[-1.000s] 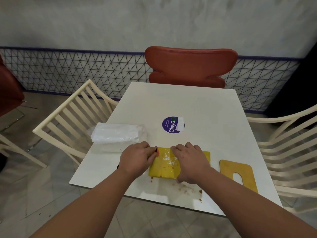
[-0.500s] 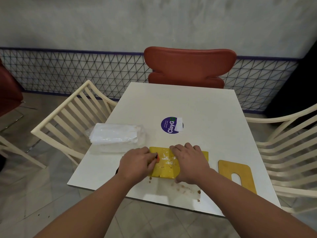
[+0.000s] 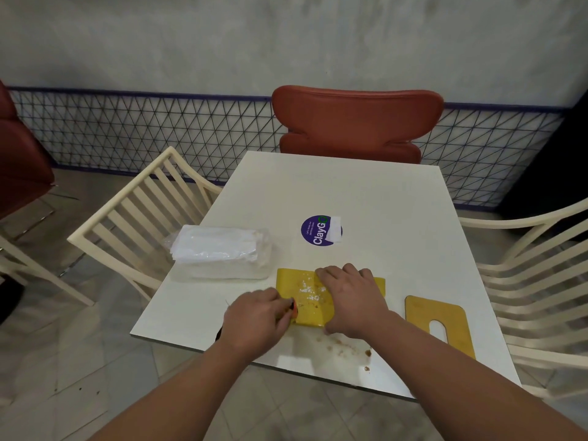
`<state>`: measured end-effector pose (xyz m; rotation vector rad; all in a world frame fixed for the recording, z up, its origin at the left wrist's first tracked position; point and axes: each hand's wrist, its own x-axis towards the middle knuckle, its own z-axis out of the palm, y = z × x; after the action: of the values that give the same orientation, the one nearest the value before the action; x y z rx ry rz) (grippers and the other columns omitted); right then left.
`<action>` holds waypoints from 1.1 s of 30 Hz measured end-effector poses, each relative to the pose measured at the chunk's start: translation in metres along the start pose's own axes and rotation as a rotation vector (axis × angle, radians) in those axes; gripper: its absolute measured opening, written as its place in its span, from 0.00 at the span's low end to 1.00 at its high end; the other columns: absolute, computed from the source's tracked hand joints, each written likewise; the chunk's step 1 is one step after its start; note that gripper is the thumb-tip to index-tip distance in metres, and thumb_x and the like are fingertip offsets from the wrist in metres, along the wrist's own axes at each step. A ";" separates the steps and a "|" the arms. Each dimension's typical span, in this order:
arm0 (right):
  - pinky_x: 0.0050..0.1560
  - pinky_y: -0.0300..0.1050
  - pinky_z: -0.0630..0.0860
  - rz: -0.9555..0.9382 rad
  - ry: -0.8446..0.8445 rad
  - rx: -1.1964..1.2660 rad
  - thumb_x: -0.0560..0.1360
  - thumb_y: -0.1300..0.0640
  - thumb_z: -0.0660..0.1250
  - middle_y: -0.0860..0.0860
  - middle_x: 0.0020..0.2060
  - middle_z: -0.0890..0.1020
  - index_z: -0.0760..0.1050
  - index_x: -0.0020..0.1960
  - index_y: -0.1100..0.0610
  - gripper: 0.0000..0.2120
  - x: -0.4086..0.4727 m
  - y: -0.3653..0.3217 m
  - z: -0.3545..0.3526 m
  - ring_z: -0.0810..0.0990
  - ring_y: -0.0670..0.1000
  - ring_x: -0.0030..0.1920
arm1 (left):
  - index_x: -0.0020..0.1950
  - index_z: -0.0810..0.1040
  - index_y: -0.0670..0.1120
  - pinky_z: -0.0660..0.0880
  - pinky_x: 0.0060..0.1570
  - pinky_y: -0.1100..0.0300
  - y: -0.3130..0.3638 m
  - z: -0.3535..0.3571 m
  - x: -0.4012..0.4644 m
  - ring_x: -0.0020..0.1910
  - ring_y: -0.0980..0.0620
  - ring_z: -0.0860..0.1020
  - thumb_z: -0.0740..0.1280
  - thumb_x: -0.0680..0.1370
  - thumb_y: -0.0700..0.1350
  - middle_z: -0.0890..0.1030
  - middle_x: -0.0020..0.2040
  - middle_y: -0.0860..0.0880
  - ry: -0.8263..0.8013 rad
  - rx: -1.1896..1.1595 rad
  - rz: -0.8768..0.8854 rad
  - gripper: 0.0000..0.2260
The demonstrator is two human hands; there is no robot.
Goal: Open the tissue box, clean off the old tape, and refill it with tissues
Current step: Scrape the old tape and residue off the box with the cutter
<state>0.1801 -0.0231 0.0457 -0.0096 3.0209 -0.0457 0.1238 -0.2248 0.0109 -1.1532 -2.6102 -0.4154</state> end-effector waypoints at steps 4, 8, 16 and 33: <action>0.62 0.51 0.63 -0.004 0.003 0.000 0.62 0.38 0.75 0.45 0.71 0.66 0.55 0.76 0.49 0.49 0.001 0.001 0.000 0.66 0.52 0.64 | 0.45 0.84 0.54 0.70 0.26 0.59 0.015 0.009 -0.007 0.30 0.50 0.75 0.61 0.75 0.54 0.76 0.34 0.54 -0.036 -0.023 0.044 0.12; 0.62 0.51 0.63 -0.007 -0.003 -0.005 0.62 0.37 0.75 0.45 0.70 0.67 0.56 0.76 0.49 0.50 0.002 0.002 -0.001 0.66 0.53 0.64 | 0.44 0.84 0.53 0.71 0.27 0.57 0.006 0.008 -0.010 0.31 0.49 0.76 0.61 0.76 0.54 0.76 0.34 0.54 -0.019 -0.008 0.044 0.12; 0.63 0.52 0.63 0.008 0.004 -0.022 0.61 0.37 0.76 0.49 0.70 0.65 0.54 0.76 0.48 0.51 0.000 -0.002 0.002 0.65 0.54 0.66 | 0.45 0.84 0.54 0.70 0.26 0.58 0.012 0.007 -0.010 0.30 0.48 0.75 0.62 0.76 0.54 0.75 0.33 0.53 -0.025 -0.031 0.052 0.11; 0.63 0.50 0.63 0.041 0.008 -0.016 0.62 0.40 0.76 0.50 0.65 0.68 0.58 0.74 0.53 0.47 -0.003 -0.004 0.003 0.67 0.53 0.63 | 0.44 0.84 0.54 0.68 0.27 0.59 0.000 0.002 0.013 0.30 0.48 0.75 0.59 0.77 0.55 0.76 0.33 0.53 -0.046 0.030 0.125 0.14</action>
<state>0.1831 -0.0272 0.0429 0.0504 3.0278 -0.0184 0.1147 -0.2153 0.0132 -1.3214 -2.5557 -0.3264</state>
